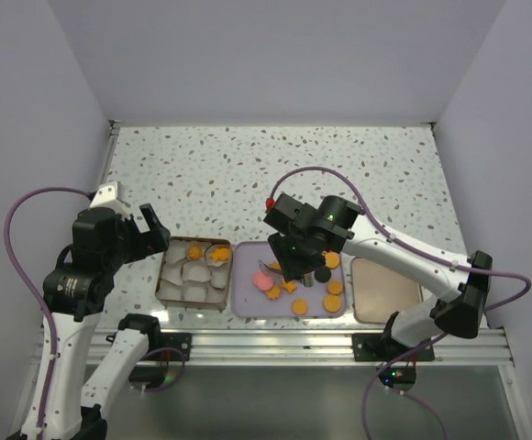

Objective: Pack the cookies

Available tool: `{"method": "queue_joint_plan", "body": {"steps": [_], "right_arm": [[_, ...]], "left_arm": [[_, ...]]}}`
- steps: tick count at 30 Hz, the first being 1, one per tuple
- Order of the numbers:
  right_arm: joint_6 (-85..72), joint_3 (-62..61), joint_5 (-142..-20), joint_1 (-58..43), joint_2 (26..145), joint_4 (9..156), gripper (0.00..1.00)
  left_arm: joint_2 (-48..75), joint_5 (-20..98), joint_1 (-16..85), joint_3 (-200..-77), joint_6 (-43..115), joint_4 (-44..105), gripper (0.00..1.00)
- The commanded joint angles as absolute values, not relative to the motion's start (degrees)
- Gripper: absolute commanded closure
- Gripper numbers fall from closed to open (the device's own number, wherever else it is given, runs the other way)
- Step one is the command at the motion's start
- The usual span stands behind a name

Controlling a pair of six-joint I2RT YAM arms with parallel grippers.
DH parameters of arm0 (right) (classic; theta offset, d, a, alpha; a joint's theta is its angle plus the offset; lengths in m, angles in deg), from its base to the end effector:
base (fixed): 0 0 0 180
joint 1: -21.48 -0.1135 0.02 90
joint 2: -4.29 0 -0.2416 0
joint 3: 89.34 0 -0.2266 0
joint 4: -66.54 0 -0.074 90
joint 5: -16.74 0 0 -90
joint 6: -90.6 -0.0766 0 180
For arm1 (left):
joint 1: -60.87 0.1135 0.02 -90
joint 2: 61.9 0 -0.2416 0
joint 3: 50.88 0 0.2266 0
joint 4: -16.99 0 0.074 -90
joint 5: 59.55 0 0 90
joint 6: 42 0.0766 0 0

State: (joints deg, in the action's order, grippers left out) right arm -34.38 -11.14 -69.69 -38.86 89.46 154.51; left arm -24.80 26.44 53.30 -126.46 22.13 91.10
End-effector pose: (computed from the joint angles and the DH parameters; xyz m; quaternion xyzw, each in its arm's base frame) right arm 0.1352 0.2278 0.2766 -0.2116 0.9633 0.0991 0.1319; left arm 0.1265 -0.0114 0.3126 -0.1571 0.8751 -0.1016 0.4462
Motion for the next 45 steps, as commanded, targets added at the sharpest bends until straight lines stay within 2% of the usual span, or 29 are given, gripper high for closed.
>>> {"method": "queue_joint_plan", "body": {"steps": [1,35,45], "right_arm": [[-35.0,-10.82,-71.06,-38.9,86.91,152.56,0.53],[-34.2,-8.27,-76.34,-41.1,92.97,149.74,0.5],[-33.5,-10.73,-74.41,-41.1,94.03,152.29,0.6]], "left_arm": [[-24.99,27.64,53.14,-126.61,22.77,89.2,0.0],[-23.76,27.64,53.14,-123.62,22.95,85.95,0.0],[-22.88,27.55,52.96,-123.8,23.39,85.25,0.0]]}}
